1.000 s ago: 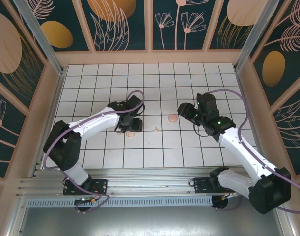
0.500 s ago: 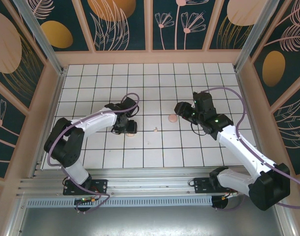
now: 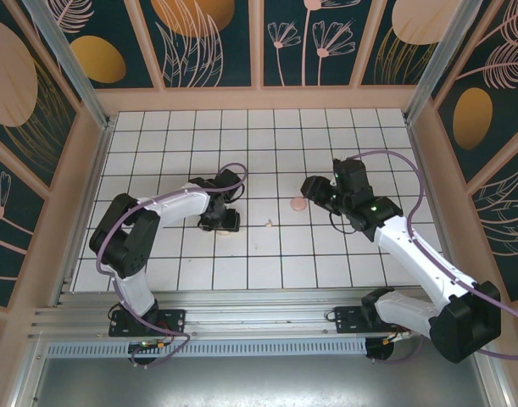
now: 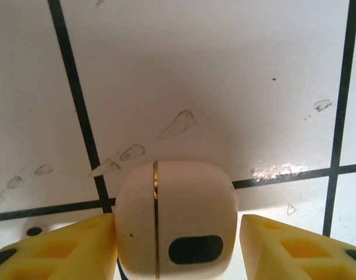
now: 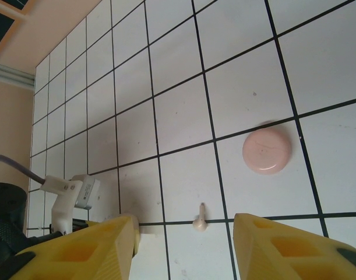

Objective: Insert the wireless bluetooth earbuds into the charging case

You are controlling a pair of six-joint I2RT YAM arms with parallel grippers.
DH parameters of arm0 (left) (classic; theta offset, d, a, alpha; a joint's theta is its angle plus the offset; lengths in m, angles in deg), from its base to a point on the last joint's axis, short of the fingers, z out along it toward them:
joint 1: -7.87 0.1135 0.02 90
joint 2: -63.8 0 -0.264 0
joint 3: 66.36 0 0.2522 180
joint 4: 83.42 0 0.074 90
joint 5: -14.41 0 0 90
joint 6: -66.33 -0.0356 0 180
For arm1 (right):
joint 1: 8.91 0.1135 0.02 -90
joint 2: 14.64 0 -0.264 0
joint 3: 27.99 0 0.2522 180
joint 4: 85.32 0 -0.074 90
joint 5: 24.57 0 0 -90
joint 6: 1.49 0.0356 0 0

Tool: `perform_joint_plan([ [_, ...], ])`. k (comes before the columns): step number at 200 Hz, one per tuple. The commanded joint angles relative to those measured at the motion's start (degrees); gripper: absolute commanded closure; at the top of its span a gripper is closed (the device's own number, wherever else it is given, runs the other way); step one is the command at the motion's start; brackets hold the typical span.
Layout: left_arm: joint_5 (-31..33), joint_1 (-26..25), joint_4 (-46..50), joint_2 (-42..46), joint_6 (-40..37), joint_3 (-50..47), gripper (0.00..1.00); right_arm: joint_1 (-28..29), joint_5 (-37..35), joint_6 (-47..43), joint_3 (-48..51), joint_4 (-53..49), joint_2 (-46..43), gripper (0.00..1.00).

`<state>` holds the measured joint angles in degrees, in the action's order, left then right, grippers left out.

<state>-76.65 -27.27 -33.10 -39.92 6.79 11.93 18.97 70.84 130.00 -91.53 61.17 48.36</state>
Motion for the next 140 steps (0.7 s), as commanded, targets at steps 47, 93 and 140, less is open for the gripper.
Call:
perform_joint_plan([
  [47,-1.49,0.40,0.03,-2.42,-2.30,2.09,0.47,0.53,-1.03,0.48,-1.63,0.32,1.04,0.51],
  [93,0.10,0.34,0.92,-0.58,-5.03,2.43,0.59,0.48,0.14,-0.70,-1.79,0.15,1.40,0.51],
  [140,-0.12,0.33,0.35,3.87,-15.83,3.73,0.66,-1.76,5.74,-4.57,-2.37,-0.22,0.41,0.51],
])
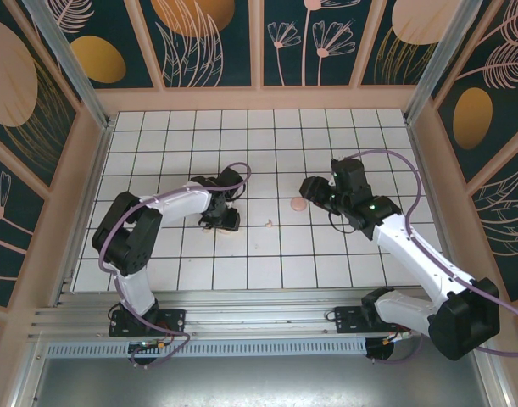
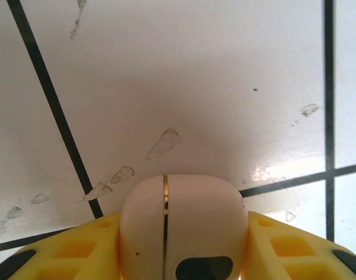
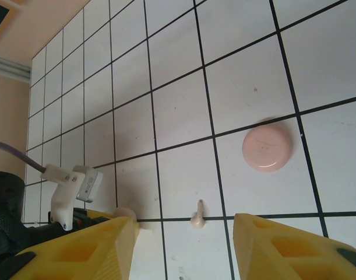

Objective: Insert the wireless bluetooth earbuds into the charging case

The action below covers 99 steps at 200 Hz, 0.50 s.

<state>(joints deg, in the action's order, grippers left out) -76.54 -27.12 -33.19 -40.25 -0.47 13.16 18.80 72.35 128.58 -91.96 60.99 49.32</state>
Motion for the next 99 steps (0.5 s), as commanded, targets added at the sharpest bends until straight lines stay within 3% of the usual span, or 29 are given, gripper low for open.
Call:
perform_joint_plan([
  [1,-0.52,0.18,0.44,4.38,-8.77,2.52,0.66,-1.77,4.50,-3.29,-1.92,0.01,-0.62,0.51],
  [38,-9.37,0.15,-1.35,10.62,-25.80,3.15,0.66,-6.25,21.02,-10.58,-4.09,-1.11,0.54,0.51],
  [99,-19.96,-0.68,-8.24,20.66,-47.28,0.65,0.68,-6.88,41.86,-16.42,-7.22,-3.33,6.94,0.54],
])
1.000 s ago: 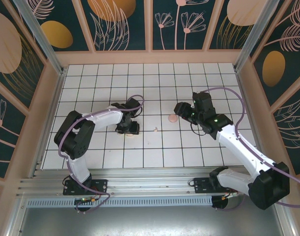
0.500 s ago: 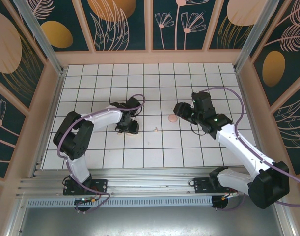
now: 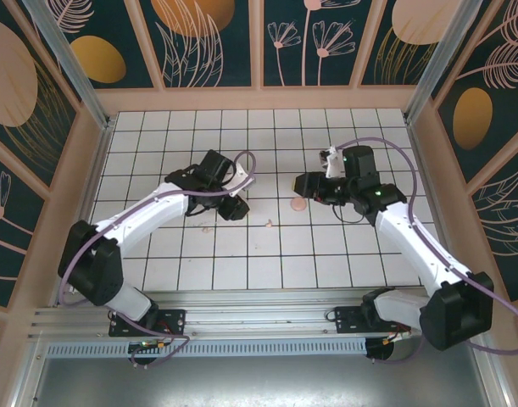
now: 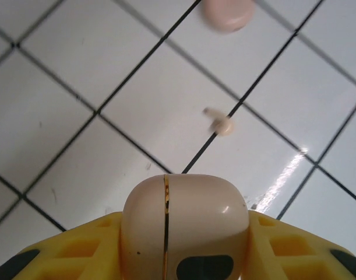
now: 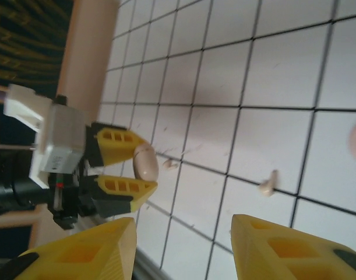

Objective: Insert the wireless bluetooth earbuds into the charging case

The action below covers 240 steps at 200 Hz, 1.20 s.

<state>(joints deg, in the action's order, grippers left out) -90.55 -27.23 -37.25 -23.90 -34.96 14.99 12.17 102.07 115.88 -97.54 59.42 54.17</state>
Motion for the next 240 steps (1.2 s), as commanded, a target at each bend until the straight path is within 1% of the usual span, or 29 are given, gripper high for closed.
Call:
perform_joint_plan([
  [1,-6.09,-0.67,-4.27,4.48,-13.19,-1.30,0.68,-0.25,12.31,-3.77,-1.67,-1.73,2.19,0.54],
  [20,-7.28,-1.10,-6.04,6.92,-18.00,-2.30,0.68,-0.15,16.42,-4.34,-1.92,-1.75,3.57,0.54],
  [36,-8.15,-1.78,-7.07,8.64,-21.50,-3.13,0.68,0.38,18.15,-4.67,-2.04,-1.88,4.67,0.54],
  [75,-6.65,-3.92,-7.75,10.76,-27.04,-4.06,0.68,3.71,20.81,-3.94,-3.22,1.24,7.12,0.53],
  [95,-5.71,-4.63,-7.39,10.85,-28.13,-3.62,0.67,5.85,22.71,-3.23,-4.10,3.27,8.97,0.52],
  [138,-4.83,-5.25,-7.15,10.73,-29.22,-2.73,0.67,9.87,23.61,-4.00,-6.83,3.52,12.93,0.52],
  [170,-4.90,-5.59,-8.12,11.86,-29.25,-2.64,0.68,9.94,22.50,-3.53,-7.23,4.10,14.25,0.52],
  [240,-4.90,-5.94,-8.93,13.71,-29.99,-2.38,0.67,9.94,25.20,-0.83,-8.20,8.20,16.49,0.57],
])
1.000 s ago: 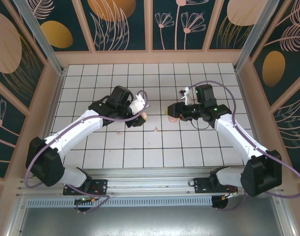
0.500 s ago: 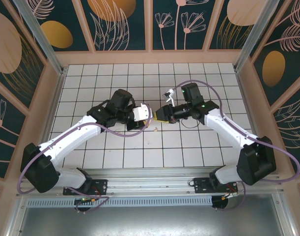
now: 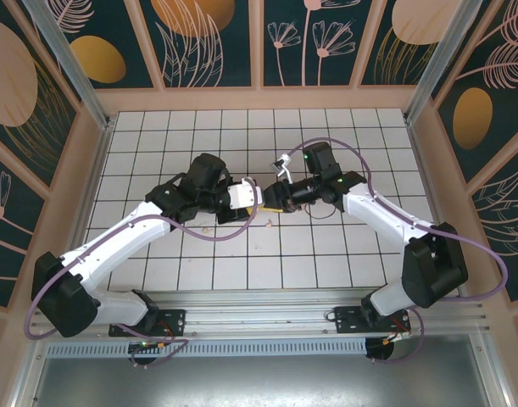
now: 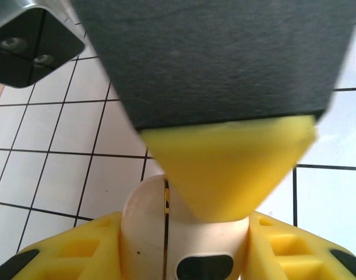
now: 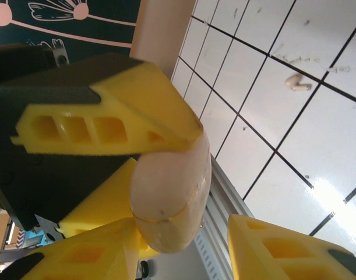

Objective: Insert the wireless bluetooth earbuds into the charging case

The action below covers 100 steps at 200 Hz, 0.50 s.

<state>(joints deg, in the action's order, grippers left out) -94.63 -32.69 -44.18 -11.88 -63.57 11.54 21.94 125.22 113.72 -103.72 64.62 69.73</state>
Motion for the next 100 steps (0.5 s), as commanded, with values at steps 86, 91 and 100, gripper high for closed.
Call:
perform_joint_plan([
  [86,0.78,-0.92,-3.03,1.87,-0.88,1.26,0.52,1.36,2.48,2.62,-1.08,6.87,-0.32,0.81],
  [91,1.00,-0.87,-3.22,1.86,-0.54,1.33,0.49,1.27,1.96,2.34,-1.00,6.88,-0.71,0.81],
  [100,1.19,-0.91,-3.81,1.87,0.62,1.34,0.46,0.85,0.82,1.76,-0.67,6.77,-1.58,0.82],
])
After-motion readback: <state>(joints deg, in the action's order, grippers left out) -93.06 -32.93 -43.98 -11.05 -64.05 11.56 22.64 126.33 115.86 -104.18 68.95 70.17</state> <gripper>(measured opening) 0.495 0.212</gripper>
